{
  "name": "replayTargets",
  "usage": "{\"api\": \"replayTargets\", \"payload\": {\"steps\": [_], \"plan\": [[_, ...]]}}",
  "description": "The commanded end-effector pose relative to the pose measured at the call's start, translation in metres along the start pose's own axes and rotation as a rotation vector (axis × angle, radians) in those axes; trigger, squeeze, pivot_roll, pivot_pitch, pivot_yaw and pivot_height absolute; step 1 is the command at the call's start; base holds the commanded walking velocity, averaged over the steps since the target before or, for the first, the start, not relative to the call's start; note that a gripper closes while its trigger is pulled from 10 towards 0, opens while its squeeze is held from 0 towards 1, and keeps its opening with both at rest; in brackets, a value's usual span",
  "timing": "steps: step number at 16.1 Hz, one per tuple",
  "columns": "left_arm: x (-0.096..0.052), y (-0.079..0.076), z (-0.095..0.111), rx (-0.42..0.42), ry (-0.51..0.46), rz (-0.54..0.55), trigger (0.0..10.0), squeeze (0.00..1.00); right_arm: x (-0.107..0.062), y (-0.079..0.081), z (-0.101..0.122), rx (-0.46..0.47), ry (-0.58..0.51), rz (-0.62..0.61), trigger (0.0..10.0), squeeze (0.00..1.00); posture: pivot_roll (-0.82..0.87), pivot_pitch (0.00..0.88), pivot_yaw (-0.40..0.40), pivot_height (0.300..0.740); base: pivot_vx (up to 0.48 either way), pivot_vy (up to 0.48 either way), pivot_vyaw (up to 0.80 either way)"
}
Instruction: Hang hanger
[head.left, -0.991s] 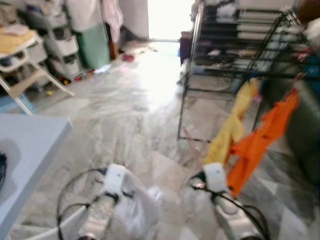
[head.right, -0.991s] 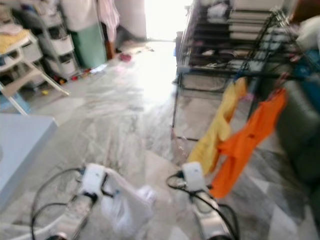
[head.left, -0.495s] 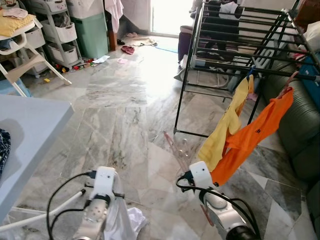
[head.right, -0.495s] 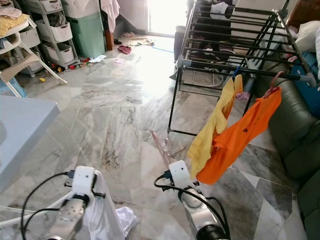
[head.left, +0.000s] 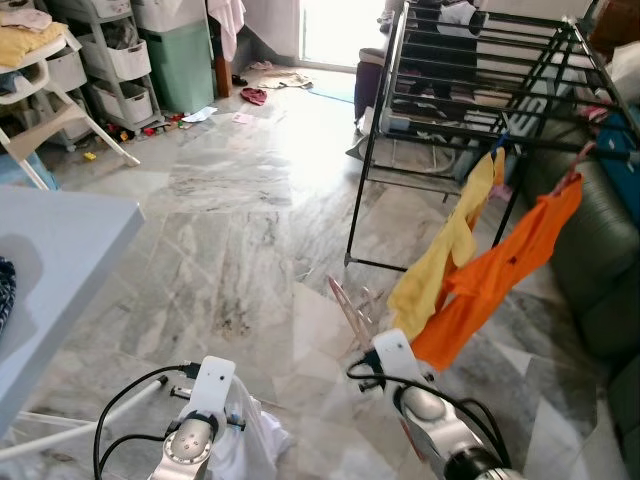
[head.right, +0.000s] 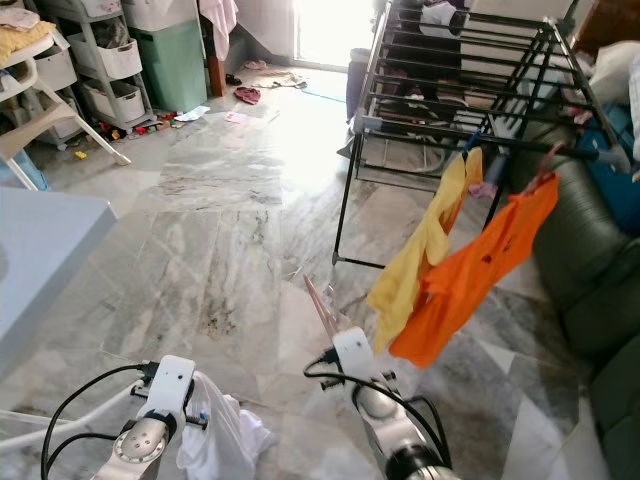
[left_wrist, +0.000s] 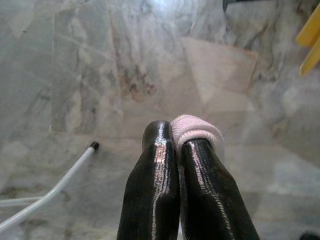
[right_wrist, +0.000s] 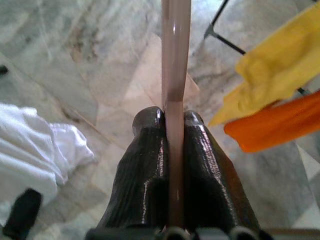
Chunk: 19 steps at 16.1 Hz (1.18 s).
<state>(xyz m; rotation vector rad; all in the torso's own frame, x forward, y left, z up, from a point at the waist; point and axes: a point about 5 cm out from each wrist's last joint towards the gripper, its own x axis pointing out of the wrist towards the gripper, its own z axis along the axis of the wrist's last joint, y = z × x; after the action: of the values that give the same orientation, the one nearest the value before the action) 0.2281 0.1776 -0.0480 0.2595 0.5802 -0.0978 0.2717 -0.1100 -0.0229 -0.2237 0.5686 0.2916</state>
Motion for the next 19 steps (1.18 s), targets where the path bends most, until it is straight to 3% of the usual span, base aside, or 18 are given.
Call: {"api": "replayTargets", "payload": {"steps": [1,3,5,7,8,10,11,14,16,19], "plan": [[-0.002,0.01,-0.002,-0.005,-0.002,0.014,10.0,0.0,0.001,0.003,0.0,0.007,-0.003,-0.013,10.0,0.0,-0.03,0.0,-0.014,0.74,0.0,0.0,0.0],[-0.007,0.019,-0.011,-0.035,0.012,0.07,10.0,0.0,-0.002,0.007,-0.008,0.073,0.001,-0.02,10.0,0.0,0.0,0.0,-0.024,0.74,0.0,0.0,0.0],[-0.008,0.021,-0.008,-0.052,-0.024,0.106,10.0,0.0,-0.004,0.009,-0.007,0.055,-0.03,0.016,10.0,0.0,-0.02,0.0,-0.017,0.74,0.0,0.0,0.0],[-0.005,0.017,-0.001,-0.066,-0.046,0.116,10.0,0.0,-0.004,-0.008,-0.004,0.024,-0.055,-0.05,10.0,0.0,-0.03,0.0,-0.01,0.74,0.0,0.0,0.0],[-0.003,0.015,0.004,-0.063,-0.062,0.111,10.0,0.0,-0.004,-0.016,0.0,0.052,-0.073,-0.069,10.0,0.0,-0.04,0.0,-0.002,0.74,0.0,0.0,0.0],[0.002,0.002,0.014,-0.062,-0.087,0.055,10.0,0.0,-0.008,-0.03,0.003,0.032,-0.119,-0.102,10.0,0.0,-0.08,0.0,0.014,0.74,0.0,0.0,0.0],[0.002,-0.001,0.021,-0.072,-0.125,0.038,10.0,0.0,-0.01,-0.039,0.005,0.105,-0.143,-0.138,10.0,0.0,-0.08,0.0,0.011,0.74,0.0,0.0,0.0],[0.002,0.001,0.025,-0.129,-0.146,0.065,10.0,0.0,-0.012,-0.037,0.006,0.054,-0.164,-0.116,10.0,0.0,-0.11,0.0,0.027,0.74,0.0,0.0,0.0],[0.002,-0.002,0.028,-0.114,-0.171,0.024,10.0,0.0,-0.011,-0.035,0.01,0.067,-0.184,-0.119,10.0,0.0,-0.09,0.0,0.009,0.74,0.0,0.0,0.2],[0.005,-0.001,0.036,-0.168,-0.188,0.059,10.0,0.0,-0.008,-0.03,0.016,0.08,-0.188,-0.077,10.0,0.0,-0.08,0.0,0.0,0.74,0.0,0.0,0.64]]}}
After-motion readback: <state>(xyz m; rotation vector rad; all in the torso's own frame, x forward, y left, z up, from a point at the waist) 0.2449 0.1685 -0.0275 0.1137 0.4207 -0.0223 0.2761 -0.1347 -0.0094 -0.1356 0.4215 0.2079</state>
